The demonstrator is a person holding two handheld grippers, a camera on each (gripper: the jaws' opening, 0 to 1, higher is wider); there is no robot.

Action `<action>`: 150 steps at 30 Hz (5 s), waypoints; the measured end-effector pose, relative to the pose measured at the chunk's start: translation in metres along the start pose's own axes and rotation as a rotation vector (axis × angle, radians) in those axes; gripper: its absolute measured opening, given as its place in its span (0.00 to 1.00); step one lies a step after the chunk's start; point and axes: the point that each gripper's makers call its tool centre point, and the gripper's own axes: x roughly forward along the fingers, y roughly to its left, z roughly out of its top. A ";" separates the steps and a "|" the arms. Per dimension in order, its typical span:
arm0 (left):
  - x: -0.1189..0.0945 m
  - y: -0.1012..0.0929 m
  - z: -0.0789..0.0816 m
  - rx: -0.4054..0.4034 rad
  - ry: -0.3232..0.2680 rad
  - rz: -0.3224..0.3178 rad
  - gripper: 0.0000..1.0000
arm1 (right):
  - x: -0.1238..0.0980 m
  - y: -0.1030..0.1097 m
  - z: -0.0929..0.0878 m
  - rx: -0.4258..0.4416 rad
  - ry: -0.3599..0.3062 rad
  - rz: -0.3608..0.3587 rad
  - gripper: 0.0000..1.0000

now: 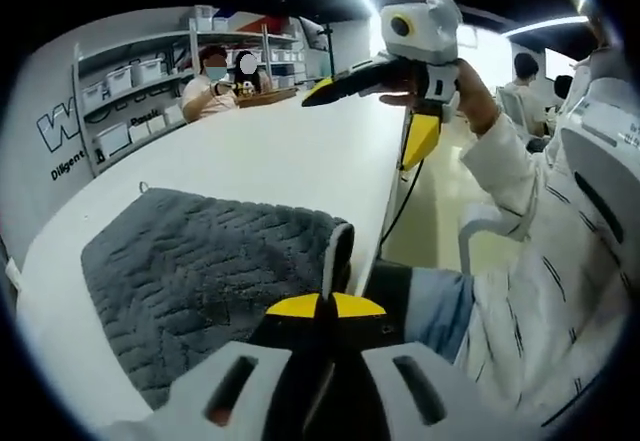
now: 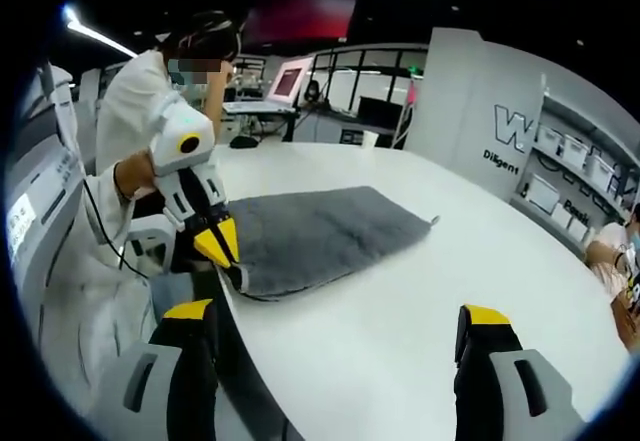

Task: Open the folded towel by lifting each exposed corner and separating the folded layers until the towel lies flat within the target outline without major curled edges

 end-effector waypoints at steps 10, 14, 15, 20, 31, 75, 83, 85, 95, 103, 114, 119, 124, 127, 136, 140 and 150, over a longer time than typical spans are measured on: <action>-0.002 -0.001 0.008 -0.011 -0.036 -0.001 0.10 | 0.000 -0.001 -0.003 0.011 0.012 0.000 0.98; -0.005 0.000 0.017 -0.006 -0.057 0.013 0.18 | -0.002 -0.001 -0.002 0.013 0.006 0.000 0.98; -0.004 0.002 0.021 -0.005 -0.069 0.025 0.21 | -0.002 -0.001 -0.002 0.013 0.005 -0.001 0.98; 0.005 -0.005 0.031 0.009 -0.089 0.008 0.26 | -0.004 0.000 -0.001 0.010 0.005 -0.004 0.98; 0.030 -0.018 0.047 0.038 -0.091 -0.007 0.25 | -0.008 -0.001 -0.001 0.008 0.002 -0.009 0.98; -0.050 0.077 0.058 -0.178 -0.380 0.357 0.04 | -0.006 -0.002 -0.007 0.008 0.028 -0.009 0.97; -0.095 0.115 0.043 -0.215 -0.410 0.518 0.04 | -0.005 -0.002 -0.008 0.010 0.037 -0.010 0.97; -0.102 0.120 0.039 -0.219 -0.405 0.539 0.04 | -0.005 -0.002 -0.008 0.009 0.037 -0.011 0.97; -0.147 0.144 0.019 -0.265 -0.433 0.700 0.04 | -0.002 0.000 -0.010 0.005 0.045 -0.004 0.97; -0.180 0.156 -0.005 -0.303 -0.421 0.818 0.04 | 0.000 0.001 -0.010 0.006 0.047 0.002 0.97; -0.203 0.158 -0.045 -0.326 -0.325 0.934 0.04 | 0.004 0.006 -0.011 -0.001 0.056 0.020 0.96; -0.212 0.160 -0.062 -0.331 -0.273 0.979 0.04 | 0.007 0.008 -0.012 -0.002 0.059 0.027 0.96; -0.215 0.159 -0.079 -0.356 -0.239 1.000 0.04 | 0.009 0.010 -0.013 -0.005 0.066 0.032 0.96; -0.214 0.156 -0.090 -0.358 -0.190 1.009 0.04 | 0.010 0.012 -0.013 -0.006 0.068 0.038 0.96; -0.216 0.146 -0.111 -0.358 -0.074 1.016 0.04 | 0.016 0.015 -0.016 -0.001 0.081 0.051 0.96; -0.217 0.141 -0.121 -0.377 -0.031 1.006 0.05 | 0.018 0.017 -0.016 -0.005 0.086 0.059 0.96; -0.215 0.124 -0.140 -0.416 0.081 0.947 0.05 | 0.020 0.019 -0.016 -0.005 0.090 0.064 0.96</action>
